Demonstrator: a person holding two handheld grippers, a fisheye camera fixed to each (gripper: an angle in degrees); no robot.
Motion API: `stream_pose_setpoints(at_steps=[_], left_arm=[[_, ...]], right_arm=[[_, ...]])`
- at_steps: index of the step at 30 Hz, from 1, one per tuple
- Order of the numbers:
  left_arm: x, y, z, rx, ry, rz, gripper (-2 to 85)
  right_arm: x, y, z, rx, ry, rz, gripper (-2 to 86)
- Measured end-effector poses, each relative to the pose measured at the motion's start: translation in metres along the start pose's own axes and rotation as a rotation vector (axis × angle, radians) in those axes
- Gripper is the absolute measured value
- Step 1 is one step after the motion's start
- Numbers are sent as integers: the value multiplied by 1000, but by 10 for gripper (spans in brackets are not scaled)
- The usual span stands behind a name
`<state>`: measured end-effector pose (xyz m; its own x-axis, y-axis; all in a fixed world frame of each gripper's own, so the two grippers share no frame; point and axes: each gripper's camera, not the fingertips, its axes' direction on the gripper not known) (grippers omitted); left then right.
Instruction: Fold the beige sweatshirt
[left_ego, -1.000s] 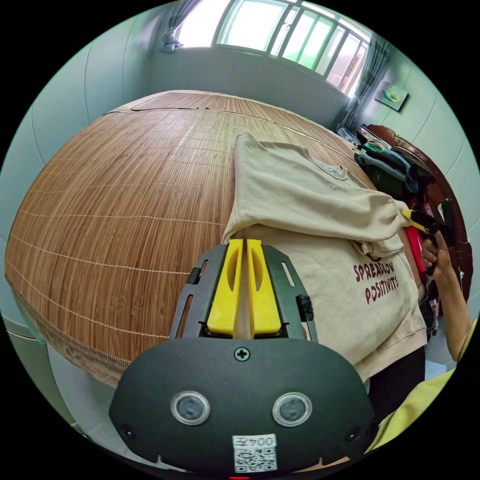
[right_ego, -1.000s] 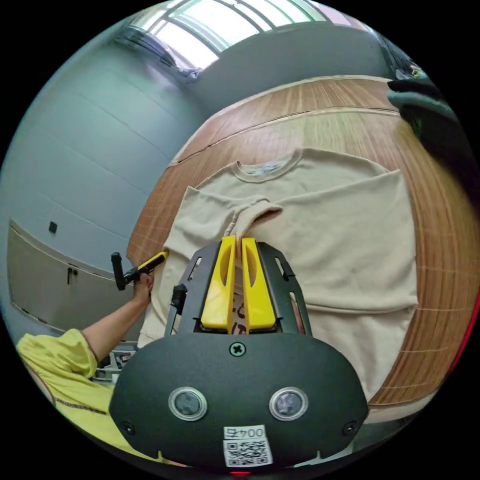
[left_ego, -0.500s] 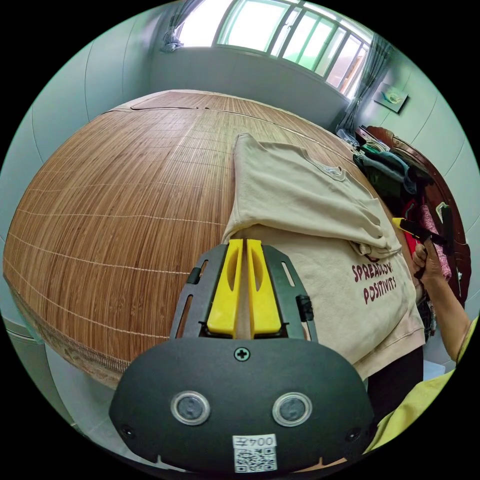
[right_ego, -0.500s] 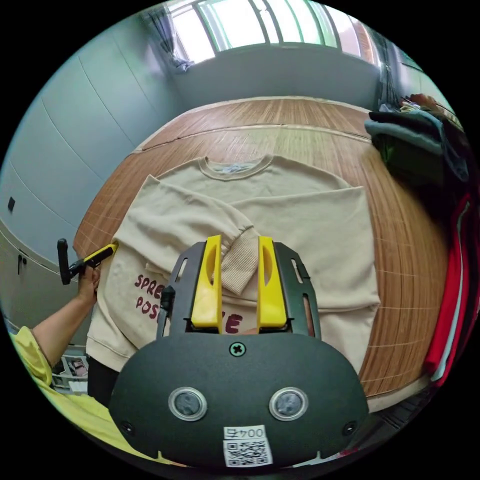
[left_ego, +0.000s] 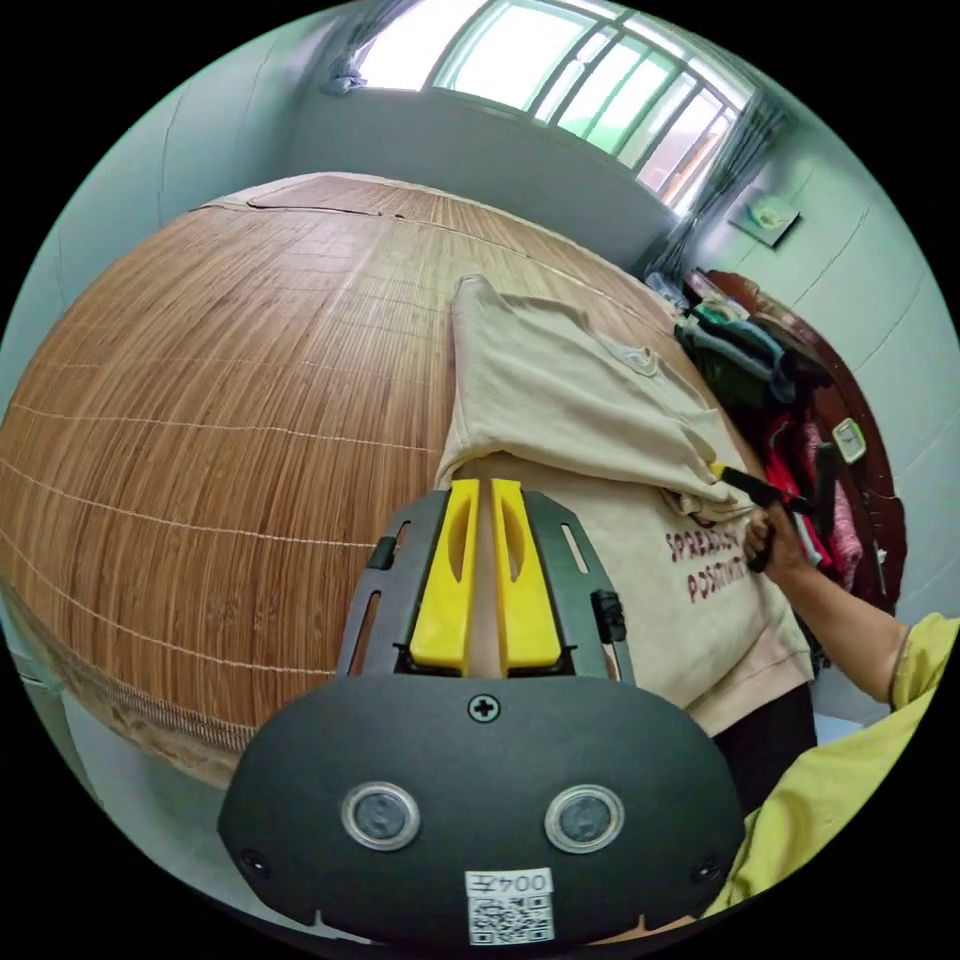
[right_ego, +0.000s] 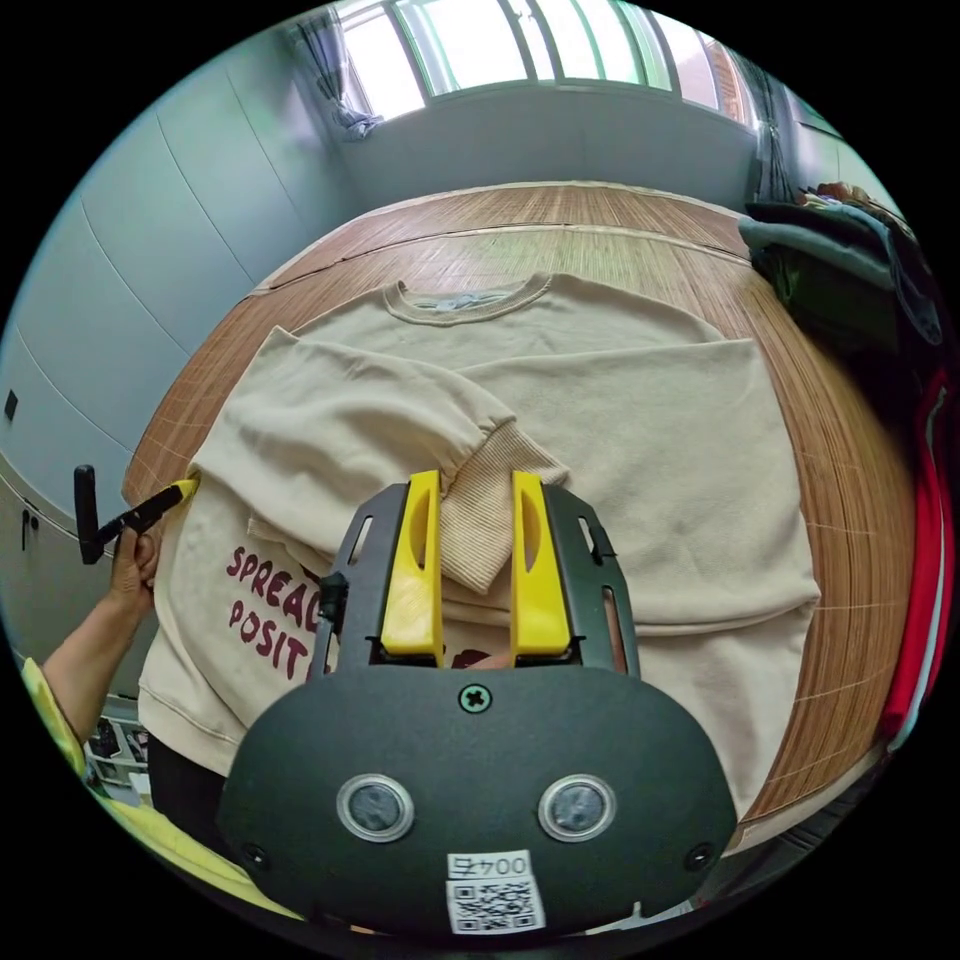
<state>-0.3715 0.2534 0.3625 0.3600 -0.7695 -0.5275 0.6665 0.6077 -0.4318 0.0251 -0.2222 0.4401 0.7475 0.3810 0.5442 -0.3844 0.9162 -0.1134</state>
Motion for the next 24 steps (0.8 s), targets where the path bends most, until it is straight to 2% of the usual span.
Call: stream_pose_setpoints(at_steps=[2,5,10,14,18,22,24], left_arm=[[7,-6,-29,133,-43,0,42],[20,-47,-40,194,-75,60,67],[37,-141,12,17,-96,143,94],[34,-196,66,-128,-143,127,118],[35,-219,97,-179,-169,106,128],[41,-230,118,-196,-228,112,111],[43,-232,122,-192,-252,117,99]], right_arm=[[2,4,1,7,-16,10,108],[3,7,2,16,-24,16,107],[5,11,1,19,-38,23,105],[17,17,-2,41,-102,49,105],[29,22,-5,71,-155,75,103],[49,41,-21,198,-140,196,104],[56,43,-20,201,-153,231,102]])
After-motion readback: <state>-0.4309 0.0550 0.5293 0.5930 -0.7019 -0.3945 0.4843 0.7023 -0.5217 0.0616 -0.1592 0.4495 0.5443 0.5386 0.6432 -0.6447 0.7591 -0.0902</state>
